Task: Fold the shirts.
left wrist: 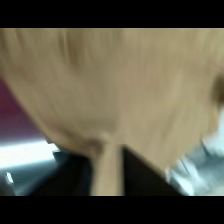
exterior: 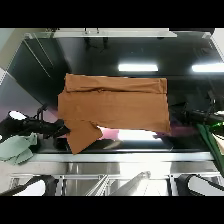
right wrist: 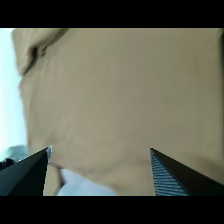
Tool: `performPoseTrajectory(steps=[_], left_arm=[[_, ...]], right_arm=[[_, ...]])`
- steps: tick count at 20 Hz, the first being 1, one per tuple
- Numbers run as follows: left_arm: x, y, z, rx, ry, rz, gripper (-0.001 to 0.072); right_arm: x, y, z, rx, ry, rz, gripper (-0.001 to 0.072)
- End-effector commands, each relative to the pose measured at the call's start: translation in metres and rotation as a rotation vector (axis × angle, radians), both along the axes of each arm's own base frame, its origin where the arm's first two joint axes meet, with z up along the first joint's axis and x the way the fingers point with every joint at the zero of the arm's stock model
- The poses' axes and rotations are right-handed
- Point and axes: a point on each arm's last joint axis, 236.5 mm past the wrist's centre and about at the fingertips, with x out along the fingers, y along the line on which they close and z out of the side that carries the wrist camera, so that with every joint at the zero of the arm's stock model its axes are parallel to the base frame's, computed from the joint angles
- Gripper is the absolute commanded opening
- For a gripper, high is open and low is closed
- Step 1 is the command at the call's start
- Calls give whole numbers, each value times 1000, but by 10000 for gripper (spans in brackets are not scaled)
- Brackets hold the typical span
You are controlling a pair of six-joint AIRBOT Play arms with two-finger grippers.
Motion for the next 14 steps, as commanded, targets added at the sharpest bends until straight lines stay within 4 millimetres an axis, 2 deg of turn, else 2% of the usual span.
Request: performPoseTrajectory(steps=[1, 3, 5, 10, 13, 14], left_arm=[[19, 8, -4, 36, -69, 47, 21], [16, 5, -3, 27, -67, 24, 21], [12, 2, -2, 15, -63, -2, 22], [8, 0, -1, 5, -58, -20, 22], [6, -2, 1, -5, -50, -26, 22], [5, -3, 1, -11, -45, -30, 22]], right_arm=[[0, -22, -22, -90, 128, -16, 679], [-13, -44, -47, -184, 289, 9, 476], [-22, -54, -64, -222, 377, 26, 477], [-43, -17, -99, -151, 481, 140, 477], [-45, 22, -107, -115, 478, 249, 467], [-42, 36, -102, -86, 442, 281, 368]])
